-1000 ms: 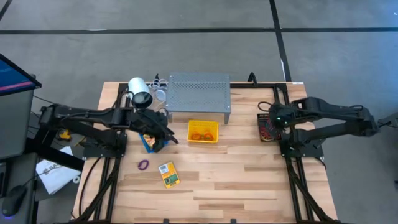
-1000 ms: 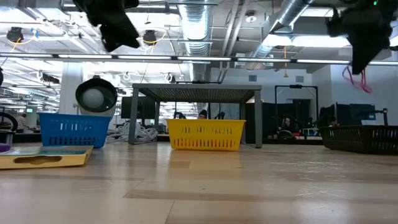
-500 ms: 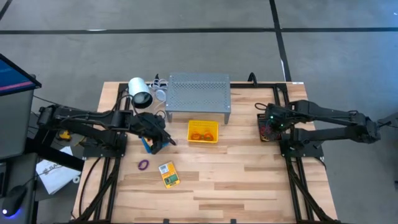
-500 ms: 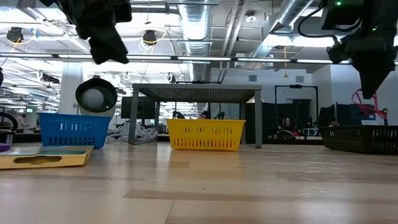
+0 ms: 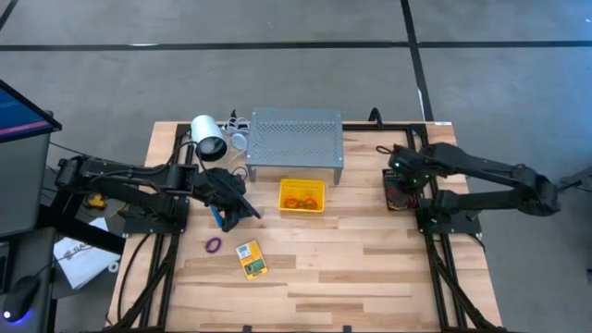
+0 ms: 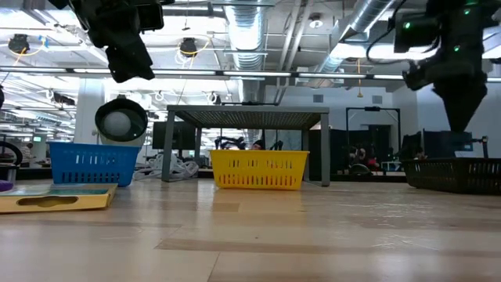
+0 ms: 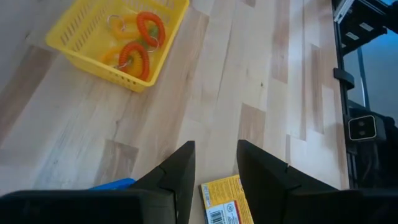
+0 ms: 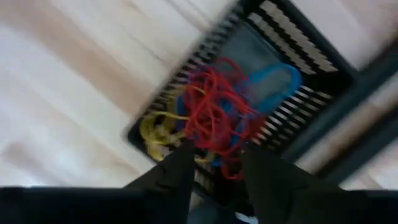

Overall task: Pick & Place Office Desk Supplies
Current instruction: Put the red rubber band into the black bin, then put the violet spring keychain into the yellow bin

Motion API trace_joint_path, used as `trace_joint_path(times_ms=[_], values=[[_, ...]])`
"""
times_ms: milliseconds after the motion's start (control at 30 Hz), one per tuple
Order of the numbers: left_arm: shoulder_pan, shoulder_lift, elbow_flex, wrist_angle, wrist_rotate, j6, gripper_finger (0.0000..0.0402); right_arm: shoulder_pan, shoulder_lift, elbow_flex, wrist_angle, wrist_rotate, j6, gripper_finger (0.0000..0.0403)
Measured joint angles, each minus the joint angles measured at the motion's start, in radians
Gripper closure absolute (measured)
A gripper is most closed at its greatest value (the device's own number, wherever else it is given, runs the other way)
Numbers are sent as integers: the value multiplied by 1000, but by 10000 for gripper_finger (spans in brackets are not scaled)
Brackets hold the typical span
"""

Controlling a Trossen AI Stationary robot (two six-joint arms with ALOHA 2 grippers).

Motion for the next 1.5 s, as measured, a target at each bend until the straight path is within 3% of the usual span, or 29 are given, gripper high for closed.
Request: trace_joint_path(times_ms=[200, 367, 533, 767, 900, 1167, 1500], values=[[-24, 0, 0, -2, 0, 0, 286, -69, 83, 0, -4, 23, -62, 235], [-61, 0, 1, -20, 10, -22, 286, -90, 102, 0, 29, 50, -97, 226], [-111, 7, 1, -160, 108, -166, 286, -89, 47, 0, 88, 10, -101, 232], [-298, 86, 1, -352, 79, -308, 286, -74, -68, 0, 103, 9, -97, 250], [-393, 177, 1, -380, 4, -336, 286, -37, -127, 0, 175, 4, -79, 259], [-425, 388, 2, -402, -19, -443, 286, 57, -215, 1, 526, -235, -51, 271], [-425, 461, 1, -364, -5, -576, 286, 149, -198, 0, 592, -249, -46, 276]])
